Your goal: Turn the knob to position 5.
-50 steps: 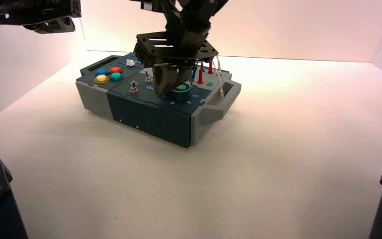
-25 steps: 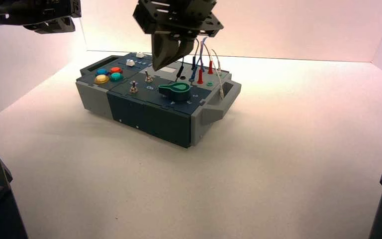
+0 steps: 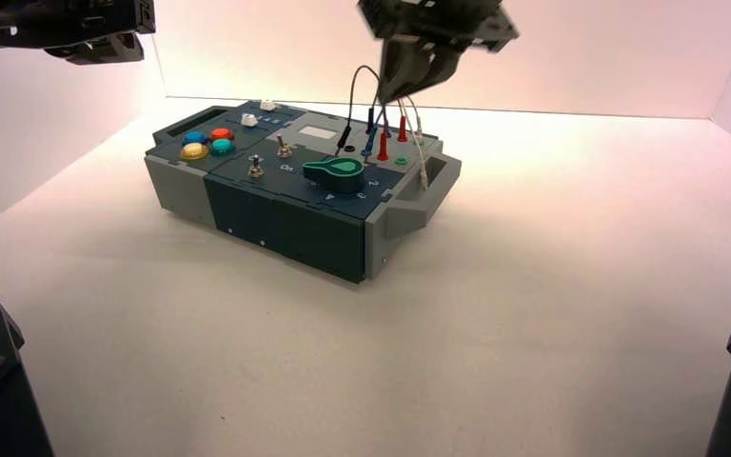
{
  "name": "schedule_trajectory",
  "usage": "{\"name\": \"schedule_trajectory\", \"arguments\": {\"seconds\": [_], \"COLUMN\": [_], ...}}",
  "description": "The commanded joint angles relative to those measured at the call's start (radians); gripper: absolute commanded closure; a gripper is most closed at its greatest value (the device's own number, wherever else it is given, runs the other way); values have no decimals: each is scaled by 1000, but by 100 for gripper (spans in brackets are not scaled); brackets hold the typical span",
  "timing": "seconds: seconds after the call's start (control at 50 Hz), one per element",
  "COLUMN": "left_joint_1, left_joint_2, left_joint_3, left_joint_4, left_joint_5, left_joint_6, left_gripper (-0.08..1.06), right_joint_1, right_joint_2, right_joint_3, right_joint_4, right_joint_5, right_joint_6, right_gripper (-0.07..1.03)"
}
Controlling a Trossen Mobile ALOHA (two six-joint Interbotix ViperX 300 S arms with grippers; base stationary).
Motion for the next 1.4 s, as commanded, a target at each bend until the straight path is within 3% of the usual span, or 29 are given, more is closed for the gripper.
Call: {"name": "schedule_trajectory", "arguments": {"seconds": [0.02, 0.44, 0.68, 1.0, 1.4], "left_joint_1": [2, 2, 0, 2, 0], "left_joint_2": [-8, -5, -5, 5, 14], "left_joint_3": [-14, -15, -15, -17, -20], "left_joint_4": [3, 3, 3, 3, 3], "left_joint_5": [-11, -11, -11, -11, -11], "left_joint_6": [3, 3, 2, 2, 0], "left_gripper": [101, 101, 100, 101, 101], "right_joint_1": [-40, -164, -172, -207, -207], "right_joint_2": [-69, -160, -198, -150, -138], "right_joint_3": [28, 138, 227, 250, 244], "right_joint_4": [-25, -60, -87, -77, -67], "right_joint_5": [-29, -135, -304, -356, -353], "right_joint_6": [-2, -2, -2, 6, 6], "right_gripper": [98, 98, 98, 98, 98]}}
